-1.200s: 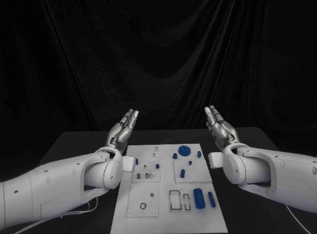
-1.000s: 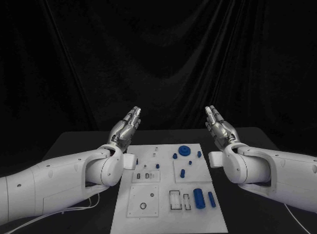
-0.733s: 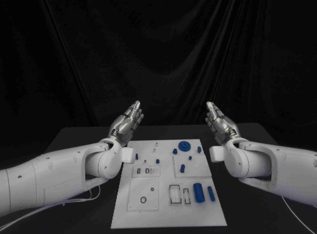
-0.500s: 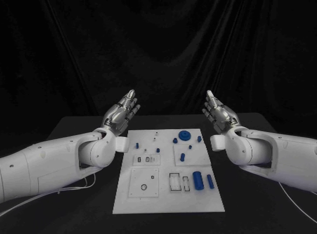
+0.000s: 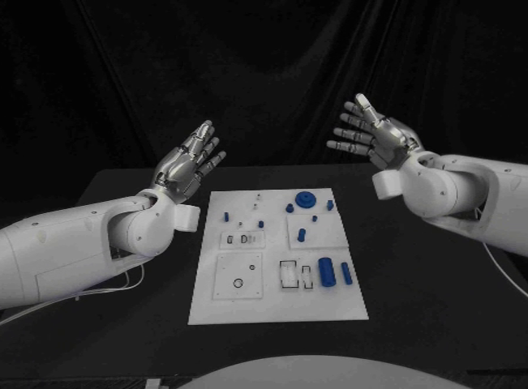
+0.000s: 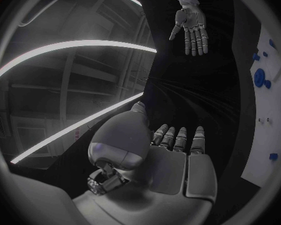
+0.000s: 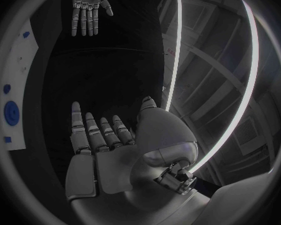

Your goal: Assemble the parts on the task board

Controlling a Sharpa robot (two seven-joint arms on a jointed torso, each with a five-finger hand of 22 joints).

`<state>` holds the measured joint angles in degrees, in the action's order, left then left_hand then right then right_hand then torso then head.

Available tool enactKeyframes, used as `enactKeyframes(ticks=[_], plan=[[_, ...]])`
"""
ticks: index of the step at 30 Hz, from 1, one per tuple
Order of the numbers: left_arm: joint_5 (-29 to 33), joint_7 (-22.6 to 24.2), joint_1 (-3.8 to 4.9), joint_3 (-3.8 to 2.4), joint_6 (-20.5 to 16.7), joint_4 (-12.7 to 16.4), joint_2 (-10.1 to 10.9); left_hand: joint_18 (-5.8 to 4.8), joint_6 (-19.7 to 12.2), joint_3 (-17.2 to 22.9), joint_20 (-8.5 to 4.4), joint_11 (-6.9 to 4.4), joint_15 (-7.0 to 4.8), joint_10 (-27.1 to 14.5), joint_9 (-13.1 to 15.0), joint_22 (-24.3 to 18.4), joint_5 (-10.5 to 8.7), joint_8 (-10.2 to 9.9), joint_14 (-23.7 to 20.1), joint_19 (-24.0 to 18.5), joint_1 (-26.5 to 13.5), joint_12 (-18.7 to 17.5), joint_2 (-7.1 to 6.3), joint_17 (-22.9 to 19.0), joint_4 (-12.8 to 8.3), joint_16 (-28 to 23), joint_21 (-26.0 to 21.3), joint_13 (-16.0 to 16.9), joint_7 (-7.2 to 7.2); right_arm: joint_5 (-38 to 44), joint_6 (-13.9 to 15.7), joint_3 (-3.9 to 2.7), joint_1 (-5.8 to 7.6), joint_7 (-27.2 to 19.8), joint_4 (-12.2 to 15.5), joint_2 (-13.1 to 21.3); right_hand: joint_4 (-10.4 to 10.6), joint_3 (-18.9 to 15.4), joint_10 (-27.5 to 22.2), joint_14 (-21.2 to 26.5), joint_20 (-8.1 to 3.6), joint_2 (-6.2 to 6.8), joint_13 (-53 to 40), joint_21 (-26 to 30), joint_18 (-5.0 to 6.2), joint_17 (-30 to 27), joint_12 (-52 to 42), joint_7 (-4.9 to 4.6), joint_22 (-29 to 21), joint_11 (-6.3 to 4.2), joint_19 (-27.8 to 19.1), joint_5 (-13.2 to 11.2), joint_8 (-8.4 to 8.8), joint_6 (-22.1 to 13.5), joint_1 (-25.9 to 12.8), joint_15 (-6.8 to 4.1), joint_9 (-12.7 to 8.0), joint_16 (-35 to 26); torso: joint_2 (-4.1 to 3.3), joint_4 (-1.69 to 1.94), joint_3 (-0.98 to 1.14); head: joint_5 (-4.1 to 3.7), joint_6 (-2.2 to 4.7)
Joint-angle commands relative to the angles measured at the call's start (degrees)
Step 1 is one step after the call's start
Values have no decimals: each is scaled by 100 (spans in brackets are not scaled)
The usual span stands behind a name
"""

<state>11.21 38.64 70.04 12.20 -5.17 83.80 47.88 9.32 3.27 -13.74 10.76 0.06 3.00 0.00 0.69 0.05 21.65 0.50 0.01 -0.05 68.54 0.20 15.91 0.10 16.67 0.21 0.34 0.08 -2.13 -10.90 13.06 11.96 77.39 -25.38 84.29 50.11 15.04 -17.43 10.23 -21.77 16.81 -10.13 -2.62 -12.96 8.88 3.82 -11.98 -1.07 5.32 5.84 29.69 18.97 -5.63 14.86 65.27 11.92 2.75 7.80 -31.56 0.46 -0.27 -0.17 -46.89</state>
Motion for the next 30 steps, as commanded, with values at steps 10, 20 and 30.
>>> enactKeyframes(ticks=[10, 20, 30], plan=[[-251, 707, 142, -8, 428, 619, 552, 97, -26, -8, 207, 227, 189, 0, -8, -5, 254, 9, -1, 5, 137, -20, 6, -10, 3, -21, -34, -8, -111, 2494, 115, -7, 839, 1415, -84, -114, -712, 189, 2012, -3610, -477, 200, -163, -727, 177, 573, -1619, -219, 39, 72, 2914, 475, -297, 1512, 1843, -547, 285, 669, -294, 80, -17, -217, -226], [-255, 702, 391, -7, 403, 755, 670, 97, -44, 69, 253, 282, 222, 0, -10, -1, 575, 7, -1, 9, 346, -20, 7, -10, -9, -21, -29, -8, -103, 8365, -315, -7, 1026, 2484, -257, -447, -841, 438, 3528, -5719, -1165, 347, -98, -1802, 164, 1190, -1294, -98, 614, -135, 4702, -663, -473, 2810, 2243, -1271, 394, 1817, -566, 156, -122, -172, -179], [-256, 624, 439, -6, 537, 683, 595, 97, -19, 96, 260, 269, 270, 0, -6, 2, 640, 12, -1, 13, 395, -20, 17, -10, -8, -21, -26, -8, -16, 11328, -494, -7, 933, 2800, -435, -856, -550, 772, 4245, -6165, -1460, 692, -140, -5496, -307, 3504, -472, 173, 4915, -414, 5217, -931, -258, 3448, 1784, -1565, 534, 4620, -874, 367, -237, -455, 122]])
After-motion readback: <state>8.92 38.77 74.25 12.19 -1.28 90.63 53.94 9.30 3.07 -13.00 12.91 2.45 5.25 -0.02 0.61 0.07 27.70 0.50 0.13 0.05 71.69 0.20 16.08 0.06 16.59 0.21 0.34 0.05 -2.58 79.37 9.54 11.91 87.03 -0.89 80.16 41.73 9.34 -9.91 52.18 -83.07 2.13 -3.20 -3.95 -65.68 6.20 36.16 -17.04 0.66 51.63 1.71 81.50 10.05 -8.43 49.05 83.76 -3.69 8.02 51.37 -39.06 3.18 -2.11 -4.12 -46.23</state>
